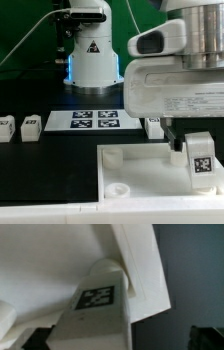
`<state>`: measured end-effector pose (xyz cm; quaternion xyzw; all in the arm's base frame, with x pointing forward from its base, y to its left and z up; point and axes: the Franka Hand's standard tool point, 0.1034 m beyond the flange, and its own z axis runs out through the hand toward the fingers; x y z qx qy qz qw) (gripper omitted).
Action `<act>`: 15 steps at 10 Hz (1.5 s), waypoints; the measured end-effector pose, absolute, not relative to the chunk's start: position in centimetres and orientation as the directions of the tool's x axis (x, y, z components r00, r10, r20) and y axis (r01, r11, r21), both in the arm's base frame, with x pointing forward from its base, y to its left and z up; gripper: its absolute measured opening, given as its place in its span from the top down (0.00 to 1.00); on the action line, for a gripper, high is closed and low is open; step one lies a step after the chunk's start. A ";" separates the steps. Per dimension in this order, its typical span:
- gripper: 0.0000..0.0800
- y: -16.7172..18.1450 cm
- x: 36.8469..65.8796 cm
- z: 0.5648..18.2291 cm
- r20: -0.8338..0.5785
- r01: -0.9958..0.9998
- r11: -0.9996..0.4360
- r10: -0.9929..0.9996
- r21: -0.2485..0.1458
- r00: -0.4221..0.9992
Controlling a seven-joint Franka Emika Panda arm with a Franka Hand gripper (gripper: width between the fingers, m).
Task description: Assemble one leg
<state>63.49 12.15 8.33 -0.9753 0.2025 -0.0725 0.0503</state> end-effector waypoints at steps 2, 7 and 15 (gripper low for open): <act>0.50 12.2 63.5 8.3 0.105 -0.486 -0.862 -0.501 -0.142 0.859; 0.61 11.6 63.5 8.2 0.019 -0.840 -0.513 -0.855 -0.176 0.518; 0.55 12.1 63.1 7.8 -0.202 -0.959 0.249 -0.954 -0.133 -0.219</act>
Offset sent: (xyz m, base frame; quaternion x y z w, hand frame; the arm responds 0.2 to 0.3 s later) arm 0.0000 0.0000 0.0000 0.0000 0.0000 0.2667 0.9638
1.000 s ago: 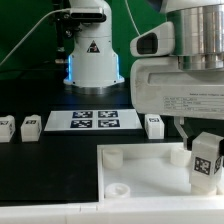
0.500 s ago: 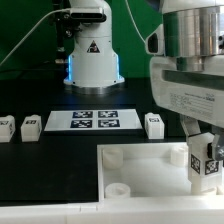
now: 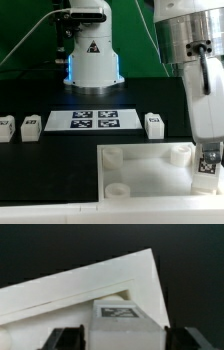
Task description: Assemble one leg
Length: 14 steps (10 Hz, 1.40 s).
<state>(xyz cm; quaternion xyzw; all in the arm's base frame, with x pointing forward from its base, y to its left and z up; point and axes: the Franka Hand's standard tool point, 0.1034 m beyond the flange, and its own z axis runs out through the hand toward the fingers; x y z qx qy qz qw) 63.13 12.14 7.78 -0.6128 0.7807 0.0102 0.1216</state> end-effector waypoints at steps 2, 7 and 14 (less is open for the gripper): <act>0.24 12.2 63.1 7.7 -0.192 -0.972 0.183 -0.969 -0.146 -0.154; 0.19 12.8 62.9 7.6 0.002 -0.814 -0.547 -0.830 -0.196 0.558; 0.61 12.8 63.1 7.6 0.082 -0.527 -0.842 -0.537 -0.116 0.840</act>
Offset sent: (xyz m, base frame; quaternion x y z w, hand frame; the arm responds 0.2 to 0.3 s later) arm -0.0059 0.0104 -0.0035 0.0105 0.0230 -0.4476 0.8939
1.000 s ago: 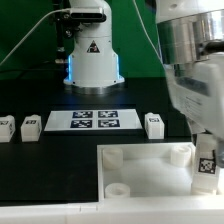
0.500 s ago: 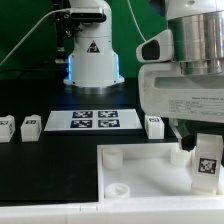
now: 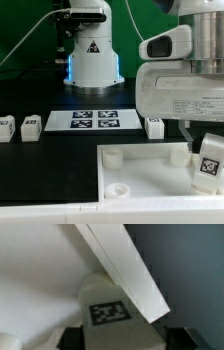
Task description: Assemble one leg
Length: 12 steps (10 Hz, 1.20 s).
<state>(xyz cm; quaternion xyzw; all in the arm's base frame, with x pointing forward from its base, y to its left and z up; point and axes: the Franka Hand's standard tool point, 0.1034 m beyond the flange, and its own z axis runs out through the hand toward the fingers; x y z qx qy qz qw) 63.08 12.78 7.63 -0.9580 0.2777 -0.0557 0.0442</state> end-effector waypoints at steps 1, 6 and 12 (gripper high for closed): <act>0.61 12.6 63.0 7.6 0.068 -0.612 -0.781 -0.622 -0.122 0.780; 0.62 12.6 63.0 7.2 -0.050 -0.958 -0.245 -0.966 -0.147 0.254; 0.35 12.2 63.0 6.8 -0.180 -0.978 0.124 -0.979 -0.169 -0.093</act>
Offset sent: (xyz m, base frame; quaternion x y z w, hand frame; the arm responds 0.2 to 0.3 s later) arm 0.0000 0.0000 0.0000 0.0000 0.0000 0.1790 0.9838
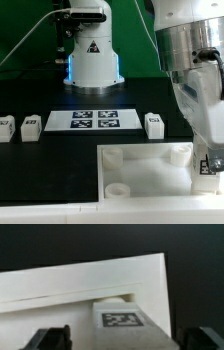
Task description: Assemble one leg
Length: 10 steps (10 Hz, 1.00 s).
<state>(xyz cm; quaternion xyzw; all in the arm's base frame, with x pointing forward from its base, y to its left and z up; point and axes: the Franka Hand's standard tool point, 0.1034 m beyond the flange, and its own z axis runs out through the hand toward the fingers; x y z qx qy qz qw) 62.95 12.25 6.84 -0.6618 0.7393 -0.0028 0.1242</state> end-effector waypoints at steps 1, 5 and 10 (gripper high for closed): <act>0.23 12.2 62.9 6.8 -0.178 -0.979 0.114 -0.980 -0.170 -0.084; 0.19 12.4 62.2 6.2 0.000 -0.775 -0.610 -0.786 -0.166 0.619; 0.19 12.5 63.3 7.5 0.099 -0.285 -0.955 -0.293 -0.085 0.951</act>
Offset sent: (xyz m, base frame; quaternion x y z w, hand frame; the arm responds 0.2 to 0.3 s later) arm -0.0098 0.0116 -0.0079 -0.0881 0.0169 -0.4885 0.8679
